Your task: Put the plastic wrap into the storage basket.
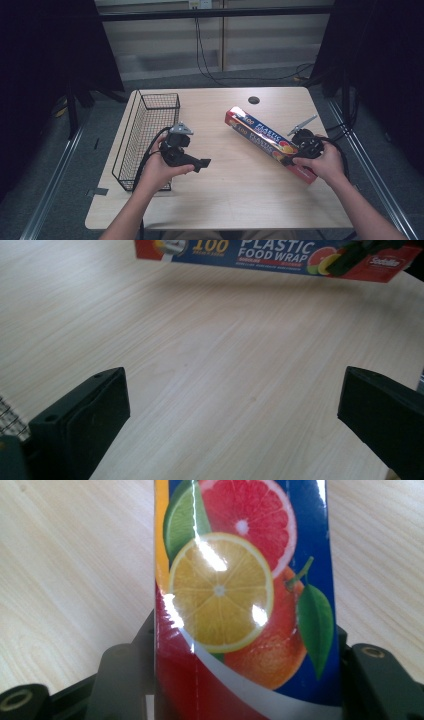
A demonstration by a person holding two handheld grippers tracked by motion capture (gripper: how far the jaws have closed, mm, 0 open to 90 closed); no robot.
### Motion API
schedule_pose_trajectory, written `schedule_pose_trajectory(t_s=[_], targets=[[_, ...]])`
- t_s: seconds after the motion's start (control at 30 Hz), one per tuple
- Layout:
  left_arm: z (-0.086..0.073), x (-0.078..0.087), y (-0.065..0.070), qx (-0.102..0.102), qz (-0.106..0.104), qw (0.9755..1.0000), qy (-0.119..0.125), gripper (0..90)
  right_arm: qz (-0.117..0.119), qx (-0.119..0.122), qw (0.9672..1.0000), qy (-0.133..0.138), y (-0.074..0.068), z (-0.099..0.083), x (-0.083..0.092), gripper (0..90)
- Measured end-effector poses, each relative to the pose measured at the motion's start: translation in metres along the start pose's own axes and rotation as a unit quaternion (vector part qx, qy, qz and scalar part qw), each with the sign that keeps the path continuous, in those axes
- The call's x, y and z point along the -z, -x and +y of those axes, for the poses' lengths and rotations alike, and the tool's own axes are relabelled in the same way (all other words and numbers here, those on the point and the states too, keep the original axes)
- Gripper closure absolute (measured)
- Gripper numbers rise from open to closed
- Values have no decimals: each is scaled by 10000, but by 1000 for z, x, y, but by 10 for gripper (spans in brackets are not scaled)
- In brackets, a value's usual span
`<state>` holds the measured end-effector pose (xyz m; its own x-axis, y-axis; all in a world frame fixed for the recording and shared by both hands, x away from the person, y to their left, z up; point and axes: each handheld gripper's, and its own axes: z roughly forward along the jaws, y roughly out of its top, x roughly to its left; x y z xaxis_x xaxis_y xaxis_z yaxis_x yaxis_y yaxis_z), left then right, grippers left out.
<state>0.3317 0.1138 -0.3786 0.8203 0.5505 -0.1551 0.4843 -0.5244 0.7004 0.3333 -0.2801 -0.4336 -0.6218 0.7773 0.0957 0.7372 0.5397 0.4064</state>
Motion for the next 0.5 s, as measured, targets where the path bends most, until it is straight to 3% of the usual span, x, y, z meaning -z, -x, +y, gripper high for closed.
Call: schedule_pose_trajectory(t_s=[0.1,0.5], targets=[[8,0,0,-38,-132,9999,15,0,43,139,9999,-4,-7,1,4,426],[32,-6,-3,-464,-32,9989,-83,17,146,511,9986,-38,-22,4,10,425]])
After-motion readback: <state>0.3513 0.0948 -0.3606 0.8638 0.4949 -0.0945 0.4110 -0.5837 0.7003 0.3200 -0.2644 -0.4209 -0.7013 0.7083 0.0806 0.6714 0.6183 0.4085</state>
